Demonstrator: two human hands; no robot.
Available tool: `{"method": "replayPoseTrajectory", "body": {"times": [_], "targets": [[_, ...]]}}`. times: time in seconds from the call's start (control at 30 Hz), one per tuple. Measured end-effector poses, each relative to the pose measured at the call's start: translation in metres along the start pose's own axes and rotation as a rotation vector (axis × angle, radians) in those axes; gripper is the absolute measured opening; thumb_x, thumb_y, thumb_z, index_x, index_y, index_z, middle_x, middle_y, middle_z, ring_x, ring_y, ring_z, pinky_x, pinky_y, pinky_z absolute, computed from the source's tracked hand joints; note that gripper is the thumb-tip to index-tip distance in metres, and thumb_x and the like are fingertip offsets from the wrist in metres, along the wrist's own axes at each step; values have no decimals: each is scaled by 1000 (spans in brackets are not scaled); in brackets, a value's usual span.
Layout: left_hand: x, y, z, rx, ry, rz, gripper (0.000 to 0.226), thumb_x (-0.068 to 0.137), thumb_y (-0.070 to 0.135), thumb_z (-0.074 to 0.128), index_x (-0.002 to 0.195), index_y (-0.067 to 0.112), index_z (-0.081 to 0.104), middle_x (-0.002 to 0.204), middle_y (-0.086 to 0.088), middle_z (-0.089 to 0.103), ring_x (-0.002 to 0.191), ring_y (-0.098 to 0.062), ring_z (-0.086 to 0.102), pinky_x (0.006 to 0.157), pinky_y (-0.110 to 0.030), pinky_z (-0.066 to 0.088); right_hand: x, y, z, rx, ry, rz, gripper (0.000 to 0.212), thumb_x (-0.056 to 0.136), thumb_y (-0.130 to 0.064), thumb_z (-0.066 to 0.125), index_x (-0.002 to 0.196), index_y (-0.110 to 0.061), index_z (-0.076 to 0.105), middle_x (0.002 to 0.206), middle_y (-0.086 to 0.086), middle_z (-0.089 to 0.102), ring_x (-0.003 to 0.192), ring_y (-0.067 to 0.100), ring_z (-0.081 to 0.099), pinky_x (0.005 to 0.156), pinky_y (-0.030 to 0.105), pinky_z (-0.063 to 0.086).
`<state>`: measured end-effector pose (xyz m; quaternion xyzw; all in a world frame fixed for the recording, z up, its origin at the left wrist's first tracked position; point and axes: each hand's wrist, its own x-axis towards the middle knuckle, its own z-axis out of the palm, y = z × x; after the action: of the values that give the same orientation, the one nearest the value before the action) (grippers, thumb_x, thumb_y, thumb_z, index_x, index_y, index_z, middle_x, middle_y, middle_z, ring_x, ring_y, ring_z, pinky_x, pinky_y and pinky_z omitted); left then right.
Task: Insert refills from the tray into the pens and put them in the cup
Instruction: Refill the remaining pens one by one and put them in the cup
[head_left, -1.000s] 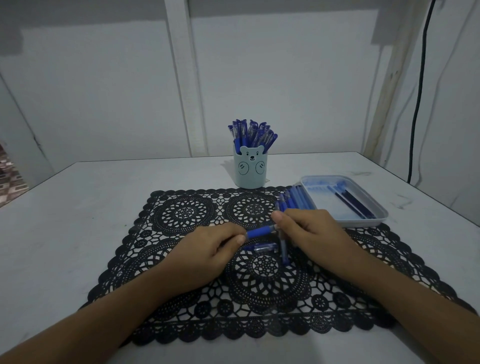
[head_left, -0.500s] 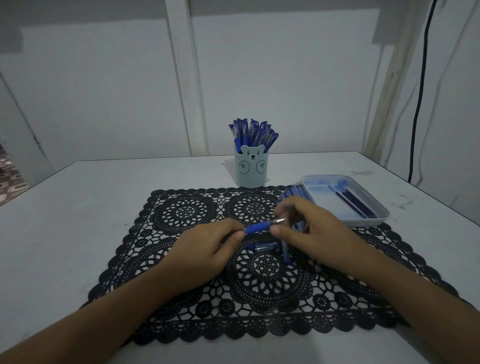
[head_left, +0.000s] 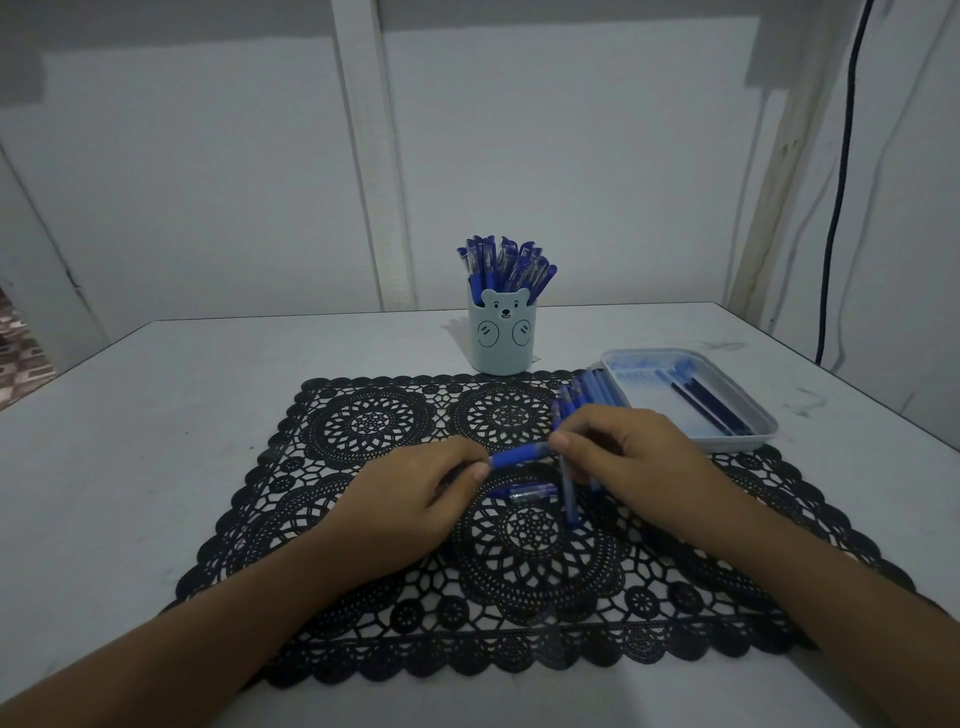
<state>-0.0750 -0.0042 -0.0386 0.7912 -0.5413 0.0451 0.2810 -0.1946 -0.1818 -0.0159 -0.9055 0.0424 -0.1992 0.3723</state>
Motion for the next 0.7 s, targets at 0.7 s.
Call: {"method": "replayPoseTrajectory", "body": {"times": [0.7], "targets": [[3, -6, 2, -108, 138, -131, 12, 93, 26, 47, 88, 26, 58, 62, 1, 57, 52, -7, 45, 48, -25, 35, -9, -2, 19, -354, -239, -324, 21, 89, -28, 56, 107, -25, 65, 99, -10, 55, 88, -2, 48, 85, 15, 40]]}}
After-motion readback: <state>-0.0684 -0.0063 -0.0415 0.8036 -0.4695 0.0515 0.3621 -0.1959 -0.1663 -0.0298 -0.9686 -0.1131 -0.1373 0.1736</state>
